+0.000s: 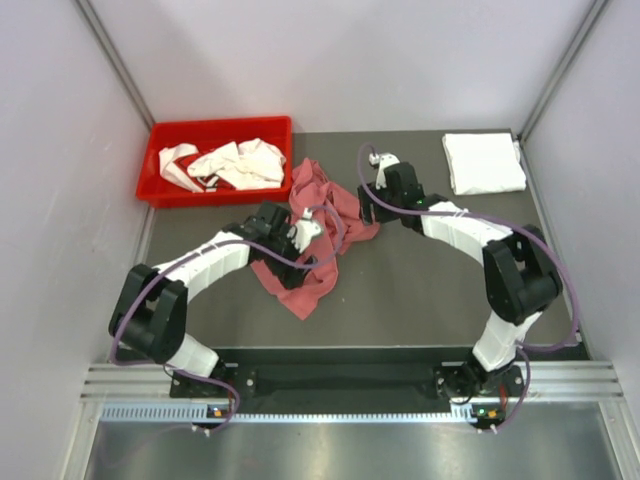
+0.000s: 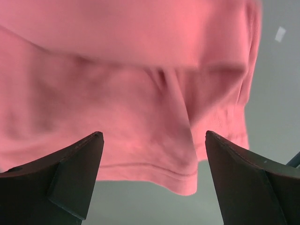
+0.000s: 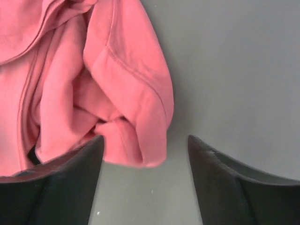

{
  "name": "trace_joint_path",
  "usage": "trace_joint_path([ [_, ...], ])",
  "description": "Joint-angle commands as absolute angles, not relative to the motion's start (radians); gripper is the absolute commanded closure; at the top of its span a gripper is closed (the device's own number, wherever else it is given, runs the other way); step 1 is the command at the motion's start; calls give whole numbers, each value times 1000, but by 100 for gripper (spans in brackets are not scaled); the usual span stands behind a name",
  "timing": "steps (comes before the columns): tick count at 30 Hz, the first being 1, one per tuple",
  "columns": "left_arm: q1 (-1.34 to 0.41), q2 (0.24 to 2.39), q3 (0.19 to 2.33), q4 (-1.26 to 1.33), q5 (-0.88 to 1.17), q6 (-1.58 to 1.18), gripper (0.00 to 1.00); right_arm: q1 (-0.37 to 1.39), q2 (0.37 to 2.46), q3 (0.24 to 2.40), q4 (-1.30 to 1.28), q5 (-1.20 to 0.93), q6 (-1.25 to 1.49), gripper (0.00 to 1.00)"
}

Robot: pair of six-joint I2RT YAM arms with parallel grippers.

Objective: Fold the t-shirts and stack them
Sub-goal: Flatten the tshirt out

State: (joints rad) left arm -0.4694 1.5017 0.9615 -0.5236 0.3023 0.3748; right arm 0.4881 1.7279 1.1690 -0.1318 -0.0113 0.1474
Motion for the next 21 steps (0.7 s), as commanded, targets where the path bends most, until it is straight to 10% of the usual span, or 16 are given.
trace_joint_path([
  [1, -492, 1491, 887, -454, 210, 476, 6, 488, 1773, 1236, -161, -29, 195, 35],
  [6, -515, 1496, 831, -420, 212, 474, 15, 471, 1759, 1204, -150, -9, 215, 36],
  [12, -514, 1490, 868, -485, 169, 453, 100, 460, 1816, 1209, -144, -118, 242, 58],
  [16, -499, 1447, 879, -515, 143, 442, 100, 425, 1772, 1187, -117, -120, 267, 100],
  [21, -353, 1352, 1065, -607, 155, 367, 100, 410, 1625, 1181, -190, -94, 239, 100],
])
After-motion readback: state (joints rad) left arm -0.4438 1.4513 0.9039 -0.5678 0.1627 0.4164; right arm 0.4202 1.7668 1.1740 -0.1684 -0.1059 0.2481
